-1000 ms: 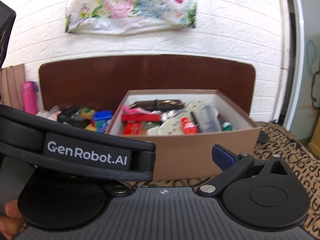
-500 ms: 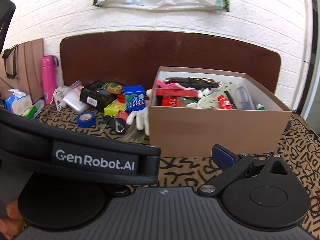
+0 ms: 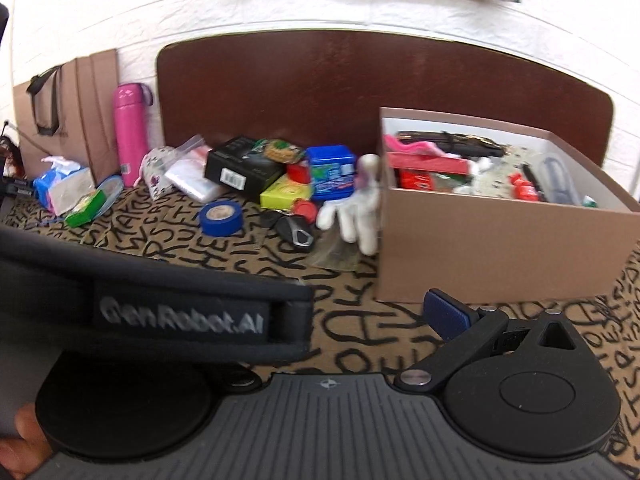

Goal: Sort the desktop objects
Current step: 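Withdraw the left gripper from the box back toward the table items, then lower the left gripper onto the blue tape roll and grasp it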

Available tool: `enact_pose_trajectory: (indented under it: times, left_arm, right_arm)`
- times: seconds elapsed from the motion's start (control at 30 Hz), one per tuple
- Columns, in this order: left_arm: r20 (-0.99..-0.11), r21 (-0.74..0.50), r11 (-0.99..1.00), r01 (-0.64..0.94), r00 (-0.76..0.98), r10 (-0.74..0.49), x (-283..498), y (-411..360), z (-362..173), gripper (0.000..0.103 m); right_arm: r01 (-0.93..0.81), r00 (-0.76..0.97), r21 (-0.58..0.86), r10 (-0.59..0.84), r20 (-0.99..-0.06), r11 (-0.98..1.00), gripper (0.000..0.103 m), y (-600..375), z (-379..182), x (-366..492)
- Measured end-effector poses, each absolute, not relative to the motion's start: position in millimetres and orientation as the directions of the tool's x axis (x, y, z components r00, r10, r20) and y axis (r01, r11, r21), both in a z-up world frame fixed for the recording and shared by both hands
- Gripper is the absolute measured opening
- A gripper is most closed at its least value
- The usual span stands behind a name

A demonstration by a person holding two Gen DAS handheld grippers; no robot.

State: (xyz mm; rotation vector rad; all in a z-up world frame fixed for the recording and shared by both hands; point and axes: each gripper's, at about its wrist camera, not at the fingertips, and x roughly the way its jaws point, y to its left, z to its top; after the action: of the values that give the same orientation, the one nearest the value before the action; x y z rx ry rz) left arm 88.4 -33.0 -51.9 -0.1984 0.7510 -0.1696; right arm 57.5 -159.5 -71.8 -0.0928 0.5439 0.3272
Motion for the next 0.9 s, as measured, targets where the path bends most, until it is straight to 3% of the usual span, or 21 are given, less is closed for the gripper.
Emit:
enact_pose_trajectory:
  times: [0.47,0.9]
  left_arm:
    - [-0.672,-0.235,0.971,-0.038,0.728,-0.135,134,41,-69,0.103]
    - [-0.715,-0.252,0.966,-0.048,0.682,-0.153,195,69,-87,0.085]
  right_arm:
    - [-0.480,0.738,0.054,0.437,-0.514,0.876,0.097,-113,-85,104]
    - [-0.546,0.693,0.061,0.492,-0.527,0.835,0.080,-77,-100,158]
